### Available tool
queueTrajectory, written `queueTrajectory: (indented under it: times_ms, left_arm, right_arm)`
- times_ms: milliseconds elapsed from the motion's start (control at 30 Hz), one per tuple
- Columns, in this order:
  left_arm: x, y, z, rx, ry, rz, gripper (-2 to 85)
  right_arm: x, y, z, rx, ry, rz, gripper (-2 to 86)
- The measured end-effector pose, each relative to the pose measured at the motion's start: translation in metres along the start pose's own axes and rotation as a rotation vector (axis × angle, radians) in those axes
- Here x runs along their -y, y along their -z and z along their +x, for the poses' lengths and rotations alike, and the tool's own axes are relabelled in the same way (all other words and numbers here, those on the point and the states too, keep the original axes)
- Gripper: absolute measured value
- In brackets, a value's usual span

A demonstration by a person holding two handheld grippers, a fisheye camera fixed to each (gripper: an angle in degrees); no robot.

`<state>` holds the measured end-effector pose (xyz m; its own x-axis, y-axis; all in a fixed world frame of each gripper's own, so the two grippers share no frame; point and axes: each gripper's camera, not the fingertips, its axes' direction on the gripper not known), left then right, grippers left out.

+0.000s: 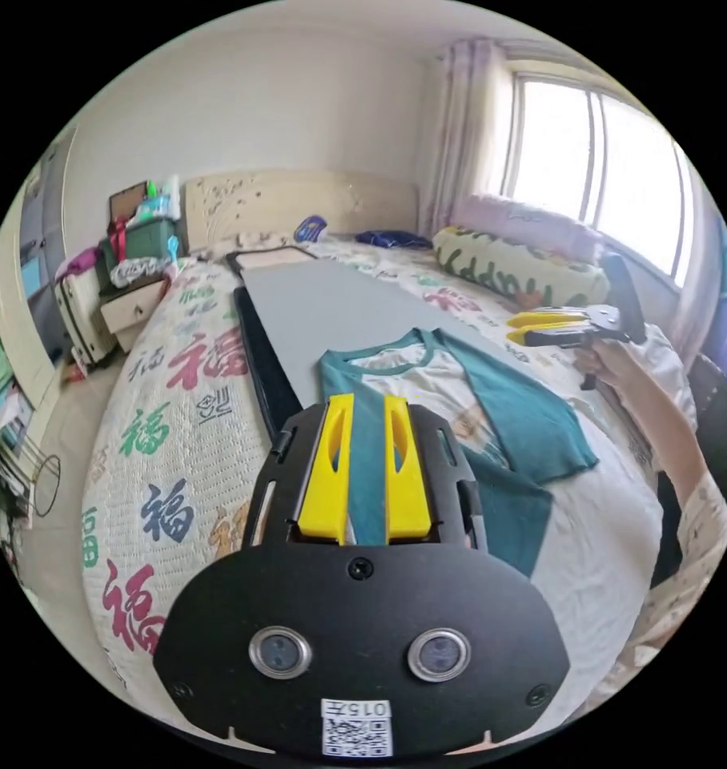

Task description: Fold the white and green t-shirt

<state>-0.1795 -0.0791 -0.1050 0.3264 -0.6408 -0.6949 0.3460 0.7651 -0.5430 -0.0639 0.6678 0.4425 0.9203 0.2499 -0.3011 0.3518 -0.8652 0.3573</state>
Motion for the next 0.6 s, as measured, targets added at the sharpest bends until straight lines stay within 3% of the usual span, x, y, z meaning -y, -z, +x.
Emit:
queueTrajectory:
  times_ms: [333, 533, 600]
  left_arm:
    - [0.087, -0.165, -0.020, 0.088, 0.114, -0.259, 9.1]
    - [0.070, -0.202, -0.017, 0.038, 0.032, -0.253, 2.4]
    - [0.059, -0.211, -0.008, 0.103, -0.010, -0.257, 1.5]
  right_arm:
    - [0.050, -0.182, 0.068, 0.113, -0.146, -0.157, 11.2]
    - [0.057, -0.255, 0.063, 0.074, -0.082, -0.182, 3.4]
    - [0.051, -0.272, 0.060, 0.042, -0.067, -0.167, 1.0]
